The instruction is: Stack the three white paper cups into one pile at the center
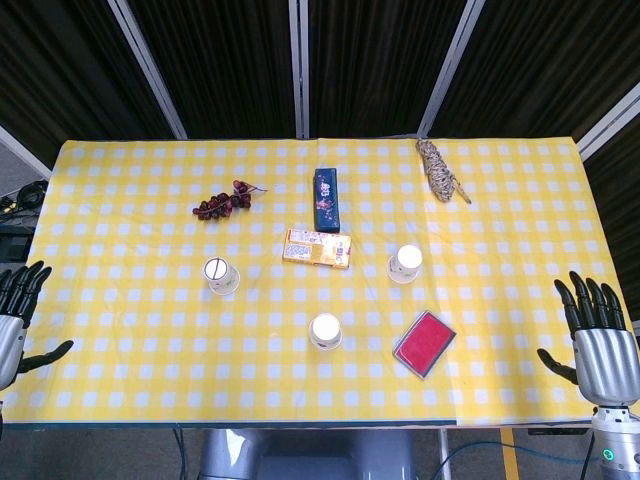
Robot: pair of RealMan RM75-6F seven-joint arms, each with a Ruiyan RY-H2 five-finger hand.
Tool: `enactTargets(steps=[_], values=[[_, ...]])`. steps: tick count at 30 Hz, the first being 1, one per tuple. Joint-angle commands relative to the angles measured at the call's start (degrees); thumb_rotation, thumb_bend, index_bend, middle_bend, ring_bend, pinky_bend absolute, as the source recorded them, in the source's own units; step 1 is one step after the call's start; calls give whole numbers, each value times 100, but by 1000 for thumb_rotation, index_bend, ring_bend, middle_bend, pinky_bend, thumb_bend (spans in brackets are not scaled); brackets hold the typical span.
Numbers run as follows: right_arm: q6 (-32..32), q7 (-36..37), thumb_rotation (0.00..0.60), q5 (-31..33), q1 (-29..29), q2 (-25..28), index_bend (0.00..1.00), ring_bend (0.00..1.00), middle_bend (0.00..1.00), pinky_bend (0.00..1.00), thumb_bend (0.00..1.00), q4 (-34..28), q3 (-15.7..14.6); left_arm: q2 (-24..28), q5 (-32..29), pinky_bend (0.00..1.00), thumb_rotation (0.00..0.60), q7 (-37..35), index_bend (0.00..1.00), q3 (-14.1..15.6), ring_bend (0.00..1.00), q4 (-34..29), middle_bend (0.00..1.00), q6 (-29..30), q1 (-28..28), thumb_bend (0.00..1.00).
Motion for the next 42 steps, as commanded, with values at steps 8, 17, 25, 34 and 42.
enactTargets(steps=[8,17,25,34,42], values=[[-121,66,600,63,52,-18,0,0,0,0,0,-22,9,53,-110,0,600,266,0,14,0,-152,0,-82,12,0],[-2797,1722,600,585,1783,104,5,9,36,123,0,727,606,-54,-363,0,600,784,0,-47,0,-269,0,-298,-53,0],[-4148,2127,600,977,2803,-290,65,112,170,257,16,1374,820,-120,-696,0,600,1005,0,-130,0,-265,0,-545,-122,0],[-4569,1857,600,1292,3380,-798,96,146,199,319,59,1614,916,-160,-824,0,600,1066,0,-137,0,-230,0,-698,-170,0],[-4677,1561,600,1502,3666,-1115,113,175,227,337,60,1628,902,-151,-870,0,600,1009,0,-150,0,-201,0,-753,-195,0]])
